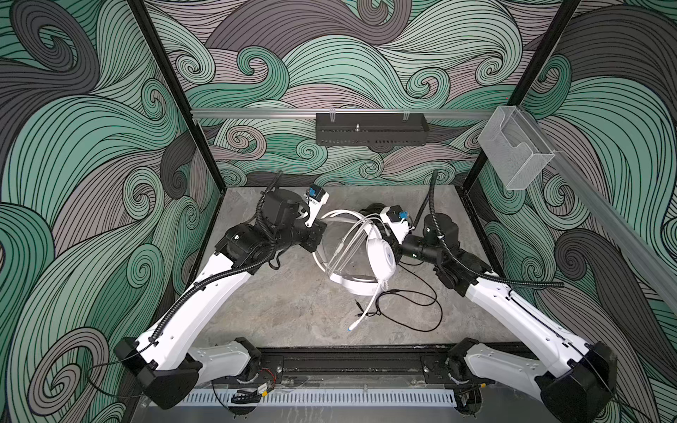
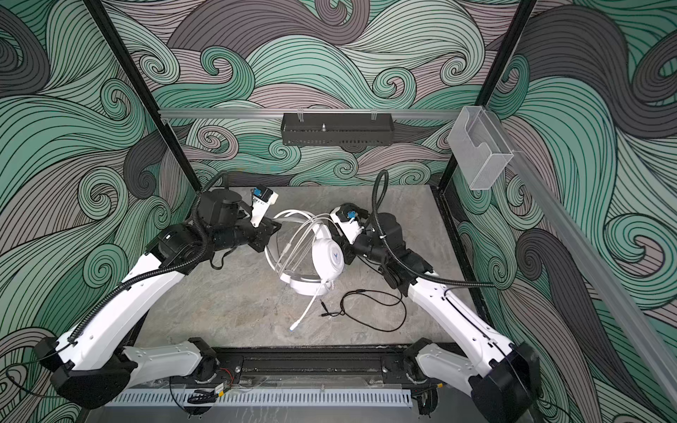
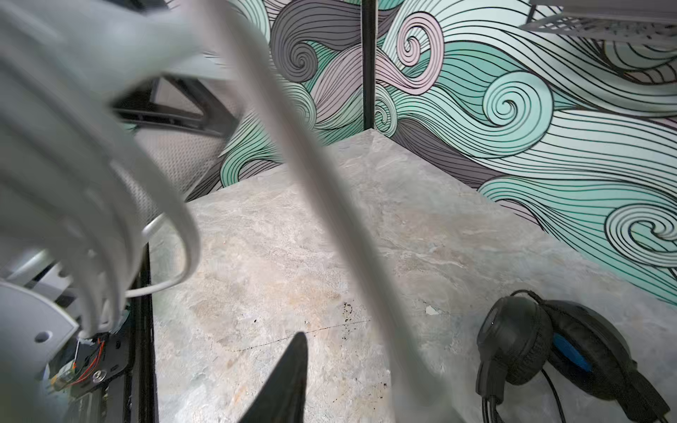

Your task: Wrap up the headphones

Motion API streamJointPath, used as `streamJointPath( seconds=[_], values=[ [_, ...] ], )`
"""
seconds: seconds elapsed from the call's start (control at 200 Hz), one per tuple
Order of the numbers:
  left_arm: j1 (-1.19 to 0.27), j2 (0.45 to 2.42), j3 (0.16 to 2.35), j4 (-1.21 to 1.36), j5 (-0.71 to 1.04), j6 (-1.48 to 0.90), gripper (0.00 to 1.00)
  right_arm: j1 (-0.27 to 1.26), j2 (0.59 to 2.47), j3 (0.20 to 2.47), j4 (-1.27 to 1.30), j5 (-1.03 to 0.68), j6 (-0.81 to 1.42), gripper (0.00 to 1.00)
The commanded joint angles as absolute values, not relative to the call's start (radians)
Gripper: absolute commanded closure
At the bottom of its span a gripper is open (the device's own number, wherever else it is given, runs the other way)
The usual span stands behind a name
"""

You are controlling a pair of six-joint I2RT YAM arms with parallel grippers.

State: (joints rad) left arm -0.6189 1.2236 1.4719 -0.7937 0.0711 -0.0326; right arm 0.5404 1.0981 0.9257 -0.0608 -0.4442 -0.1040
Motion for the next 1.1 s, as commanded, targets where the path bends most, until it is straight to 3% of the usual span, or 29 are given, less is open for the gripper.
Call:
streamJointPath(
  seconds=[0.0,0.225,0.43,0.71,0.77,1.091],
  values=[
    [-0.621,1.232,1.538,-0.831,0.055,-0.081,1.0,0.508,1.075,0.891,-0.017,-0.39,-0.057,0.52],
    [-0.614,1.257,1.511,-0.885,0.048,-0.088,1.0,0.462,1.068,0.825,-0.048,-0.242,-0.02,0.29],
    [-0.597,1.256,1.441,-0.884,0.026,-0.117,1.0,0.456,1.095,0.836,-0.172,-0.008,0.002,0.18],
    [-0.406,1.34,1.438,-0.911,0.034,-0.144,1.0,0.456,1.052,0.851,-0.354,0.156,0.06,0.07],
    [-0.351,1.373,1.435,-0.899,0.037,-0.148,1.0,0.457,1.037,0.868,-0.413,0.17,0.063,0.01],
    [-0.086,1.65,1.498,-0.731,0.1,-0.156,1.0,0.489,0.955,0.962,-0.563,0.176,0.026,0.0]
  ],
)
